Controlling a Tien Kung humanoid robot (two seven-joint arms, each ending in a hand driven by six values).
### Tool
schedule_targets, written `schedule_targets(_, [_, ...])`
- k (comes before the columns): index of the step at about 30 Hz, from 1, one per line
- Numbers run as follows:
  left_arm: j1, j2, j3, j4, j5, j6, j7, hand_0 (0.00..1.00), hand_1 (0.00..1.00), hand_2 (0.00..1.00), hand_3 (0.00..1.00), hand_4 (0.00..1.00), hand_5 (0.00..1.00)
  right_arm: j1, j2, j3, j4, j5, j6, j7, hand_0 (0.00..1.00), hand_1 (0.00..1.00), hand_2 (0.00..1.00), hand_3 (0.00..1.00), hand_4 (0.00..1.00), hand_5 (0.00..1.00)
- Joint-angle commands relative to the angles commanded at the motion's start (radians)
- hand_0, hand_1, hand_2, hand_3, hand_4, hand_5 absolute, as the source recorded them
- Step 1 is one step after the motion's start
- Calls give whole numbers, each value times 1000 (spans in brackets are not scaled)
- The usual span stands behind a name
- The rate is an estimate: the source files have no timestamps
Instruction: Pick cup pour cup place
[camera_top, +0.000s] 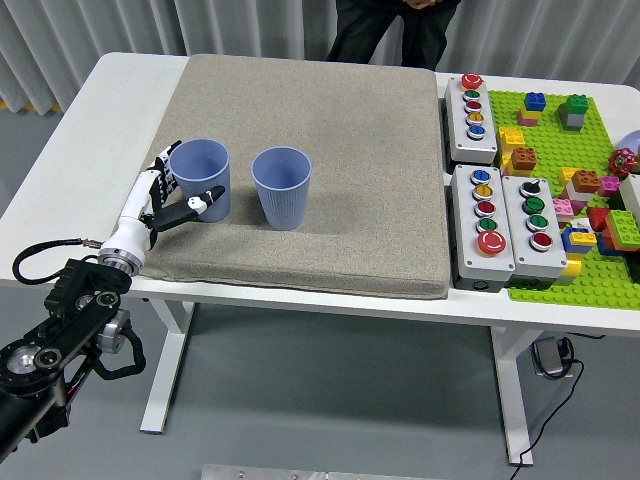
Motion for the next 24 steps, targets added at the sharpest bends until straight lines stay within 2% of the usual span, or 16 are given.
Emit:
schedule_targets(11, [-11, -5, 11, 11, -4, -3, 2, 907, 893, 987, 998, 924, 247, -3, 1, 1, 0, -3, 0, 0, 697, 632, 588, 592, 2, 245])
schedule_targets(12, [-12, -5, 12, 12, -4, -3, 2, 897, 877, 945, 998, 924, 250, -4, 1, 1, 0, -3, 0, 0, 698, 632, 588, 592, 2, 243])
schedule_targets(23, [-23, -7, 24, 23, -7, -8, 6, 886, 864, 927, 998, 923, 258, -7, 2, 3, 0, -9, 2, -1, 697, 632, 588, 592, 2, 242])
schedule_targets(24, [-23, -7, 25, 24, -7, -8, 6, 862, 843, 861, 886, 922, 269, -7, 2, 3, 0, -9, 2, -1, 697, 633, 589, 592, 2, 238])
